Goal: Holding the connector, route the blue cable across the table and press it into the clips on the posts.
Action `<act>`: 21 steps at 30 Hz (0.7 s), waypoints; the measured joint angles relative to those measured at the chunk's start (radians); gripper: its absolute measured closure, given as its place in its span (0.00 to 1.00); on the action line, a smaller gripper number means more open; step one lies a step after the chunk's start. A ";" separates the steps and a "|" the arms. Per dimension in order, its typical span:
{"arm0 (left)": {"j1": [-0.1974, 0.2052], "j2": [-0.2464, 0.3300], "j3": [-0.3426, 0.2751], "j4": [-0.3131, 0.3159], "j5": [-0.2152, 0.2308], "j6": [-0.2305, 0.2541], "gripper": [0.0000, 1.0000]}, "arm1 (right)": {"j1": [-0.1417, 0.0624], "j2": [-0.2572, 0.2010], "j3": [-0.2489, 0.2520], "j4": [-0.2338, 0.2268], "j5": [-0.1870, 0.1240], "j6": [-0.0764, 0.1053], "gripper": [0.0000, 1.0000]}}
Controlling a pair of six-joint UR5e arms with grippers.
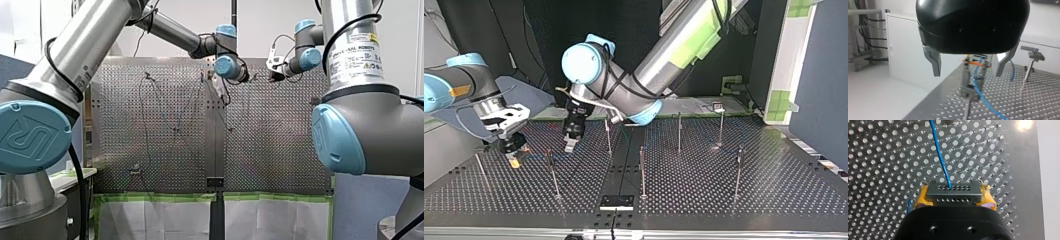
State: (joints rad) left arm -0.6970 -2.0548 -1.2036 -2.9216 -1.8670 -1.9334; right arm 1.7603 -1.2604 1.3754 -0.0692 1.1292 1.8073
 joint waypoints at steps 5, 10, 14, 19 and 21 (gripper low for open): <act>-0.001 0.049 -0.049 0.035 -0.042 0.036 0.00 | 0.000 0.000 0.000 0.000 0.000 0.000 1.00; -0.006 0.101 -0.101 0.078 -0.094 0.058 0.00 | 0.000 0.000 0.000 0.000 0.000 0.000 1.00; -0.007 0.141 -0.141 0.116 -0.120 0.062 0.00 | 0.001 0.000 0.000 0.000 0.000 0.000 1.00; -0.016 0.193 -0.193 0.151 -0.130 0.057 0.00 | 0.003 0.000 0.000 -0.001 0.000 0.000 1.00; -0.024 0.213 -0.213 0.168 -0.137 0.045 0.00 | 0.005 0.000 0.000 0.000 0.000 -0.001 1.00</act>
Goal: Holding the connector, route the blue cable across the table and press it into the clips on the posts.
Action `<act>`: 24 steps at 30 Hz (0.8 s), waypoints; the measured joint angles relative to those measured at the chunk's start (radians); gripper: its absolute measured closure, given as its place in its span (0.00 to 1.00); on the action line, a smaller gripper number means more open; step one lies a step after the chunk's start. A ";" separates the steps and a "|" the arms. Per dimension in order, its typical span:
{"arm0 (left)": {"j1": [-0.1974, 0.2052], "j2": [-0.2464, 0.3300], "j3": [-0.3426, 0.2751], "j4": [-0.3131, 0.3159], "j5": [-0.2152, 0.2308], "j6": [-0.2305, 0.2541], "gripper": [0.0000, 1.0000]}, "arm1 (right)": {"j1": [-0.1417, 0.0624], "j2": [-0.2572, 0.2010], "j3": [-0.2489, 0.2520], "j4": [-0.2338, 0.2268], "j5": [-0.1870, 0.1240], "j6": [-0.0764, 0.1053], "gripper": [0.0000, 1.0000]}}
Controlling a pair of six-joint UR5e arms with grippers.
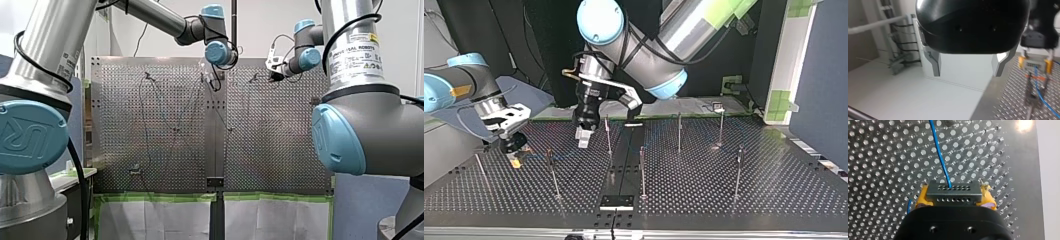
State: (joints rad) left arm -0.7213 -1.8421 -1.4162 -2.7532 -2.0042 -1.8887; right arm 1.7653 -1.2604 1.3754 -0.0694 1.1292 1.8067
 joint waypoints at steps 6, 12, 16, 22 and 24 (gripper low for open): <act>-0.022 0.053 -0.059 0.057 -0.035 -0.033 0.00 | 0.005 0.000 0.000 0.002 0.000 -0.001 1.00; -0.039 0.020 -0.122 0.120 -0.053 -0.065 0.00 | 0.007 0.000 0.000 0.003 0.000 -0.002 1.00; -0.042 -0.023 -0.168 0.165 -0.086 -0.077 0.00 | 0.007 0.000 0.000 0.003 -0.001 -0.002 1.00; -0.043 -0.086 -0.235 0.232 -0.125 -0.086 0.00 | 0.007 0.000 0.000 0.003 0.000 -0.003 1.00; -0.043 -0.095 -0.254 0.252 -0.127 -0.087 0.00 | 0.005 0.000 0.000 0.003 0.000 -0.003 1.00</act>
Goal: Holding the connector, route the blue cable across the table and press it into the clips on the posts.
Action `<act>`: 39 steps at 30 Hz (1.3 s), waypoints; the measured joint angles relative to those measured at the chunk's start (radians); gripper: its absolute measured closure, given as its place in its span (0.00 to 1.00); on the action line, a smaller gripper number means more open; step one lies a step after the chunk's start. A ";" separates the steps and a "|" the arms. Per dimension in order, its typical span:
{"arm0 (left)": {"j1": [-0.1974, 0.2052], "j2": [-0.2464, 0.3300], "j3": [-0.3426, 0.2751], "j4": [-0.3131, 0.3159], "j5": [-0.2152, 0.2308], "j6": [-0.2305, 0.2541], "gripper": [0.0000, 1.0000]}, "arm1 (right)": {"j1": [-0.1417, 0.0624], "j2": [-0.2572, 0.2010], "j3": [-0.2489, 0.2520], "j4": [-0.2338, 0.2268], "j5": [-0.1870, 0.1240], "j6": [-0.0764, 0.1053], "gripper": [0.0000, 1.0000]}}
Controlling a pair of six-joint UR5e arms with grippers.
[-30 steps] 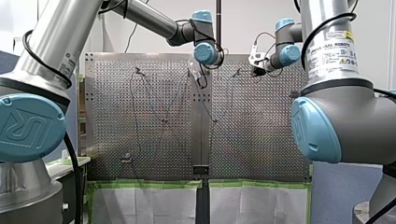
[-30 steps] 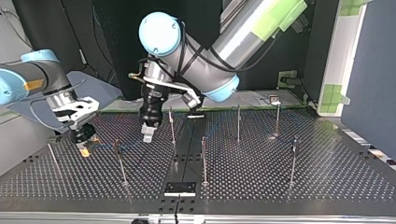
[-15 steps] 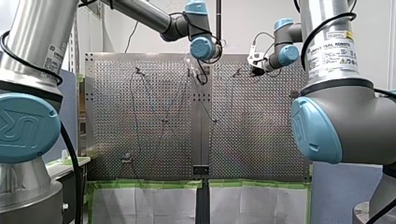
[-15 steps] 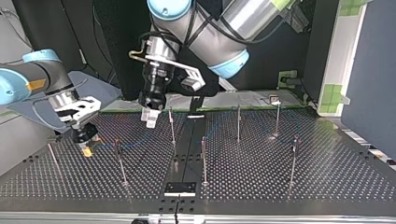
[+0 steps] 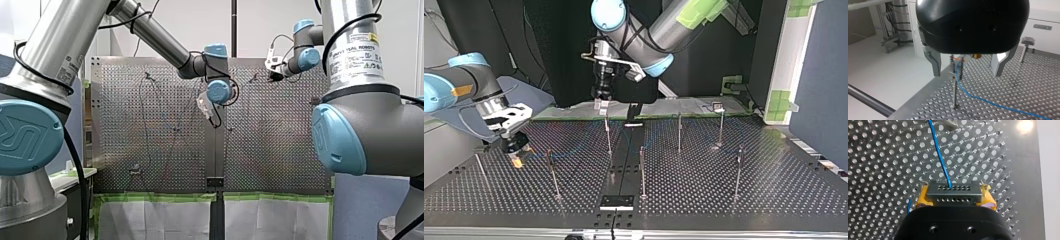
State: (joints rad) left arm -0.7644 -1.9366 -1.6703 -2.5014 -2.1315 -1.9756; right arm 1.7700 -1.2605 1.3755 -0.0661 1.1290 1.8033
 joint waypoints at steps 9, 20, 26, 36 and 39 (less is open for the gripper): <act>0.000 -0.007 -0.094 0.094 0.001 0.014 0.00 | -0.006 0.000 0.000 0.000 0.001 -0.001 1.00; 0.000 -0.007 -0.208 0.207 -0.002 0.016 0.00 | -0.008 -0.001 0.000 0.001 0.007 -0.001 1.00; 0.001 -0.007 -0.265 0.264 0.000 0.015 0.00 | -0.008 -0.001 0.000 0.004 0.019 -0.001 1.00; 0.002 -0.007 -0.360 0.360 -0.002 0.015 0.00 | -0.009 -0.001 0.000 0.006 0.036 -0.002 1.00; 0.002 -0.007 -0.393 0.393 -0.002 0.016 0.00 | -0.010 -0.001 0.000 0.007 0.037 -0.002 1.00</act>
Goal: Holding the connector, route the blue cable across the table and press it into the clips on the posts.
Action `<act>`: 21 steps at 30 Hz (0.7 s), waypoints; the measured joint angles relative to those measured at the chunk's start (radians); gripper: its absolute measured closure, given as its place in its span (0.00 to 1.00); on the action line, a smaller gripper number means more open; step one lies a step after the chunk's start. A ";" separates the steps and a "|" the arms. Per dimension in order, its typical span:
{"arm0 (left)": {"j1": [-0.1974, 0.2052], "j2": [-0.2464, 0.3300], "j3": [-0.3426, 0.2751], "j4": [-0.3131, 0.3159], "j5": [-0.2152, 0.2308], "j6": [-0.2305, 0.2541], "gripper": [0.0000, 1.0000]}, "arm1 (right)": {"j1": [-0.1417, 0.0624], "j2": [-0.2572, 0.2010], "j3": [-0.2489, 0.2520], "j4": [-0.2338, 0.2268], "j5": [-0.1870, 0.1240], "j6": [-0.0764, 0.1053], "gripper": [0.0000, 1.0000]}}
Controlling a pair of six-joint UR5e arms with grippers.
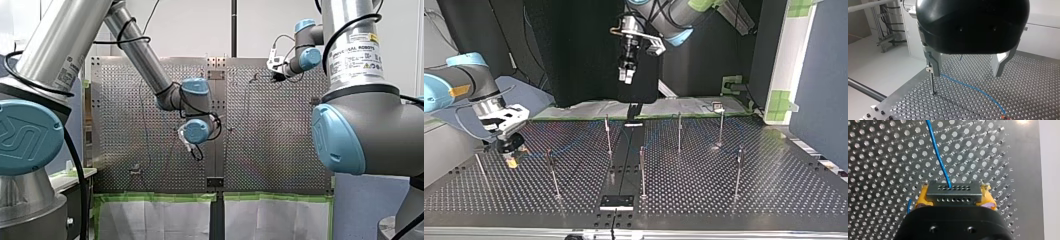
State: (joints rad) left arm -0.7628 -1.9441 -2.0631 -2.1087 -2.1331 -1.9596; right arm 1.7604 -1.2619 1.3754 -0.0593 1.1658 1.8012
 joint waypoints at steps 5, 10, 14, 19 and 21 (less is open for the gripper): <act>0.000 0.000 -0.059 0.059 0.000 0.000 0.00 | 0.000 0.000 0.000 0.002 0.000 0.000 1.00; 0.000 0.000 -0.115 0.115 0.000 0.000 0.00 | 0.000 0.000 0.002 0.003 0.000 0.000 1.00; 0.000 0.000 -0.154 0.154 0.000 0.000 0.00 | 0.000 -0.001 0.003 0.004 0.000 0.000 1.00; 0.000 0.000 -0.208 0.208 0.000 0.000 0.00 | 0.002 -0.001 0.003 0.006 0.000 -0.003 1.00; 0.000 0.000 -0.220 0.220 0.000 0.001 0.00 | 0.001 -0.001 0.003 0.006 0.000 -0.004 1.00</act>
State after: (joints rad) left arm -0.7628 -1.9440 -2.2828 -1.8891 -2.1330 -1.9590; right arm 1.7613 -1.2633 1.3784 -0.0530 1.1660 1.7972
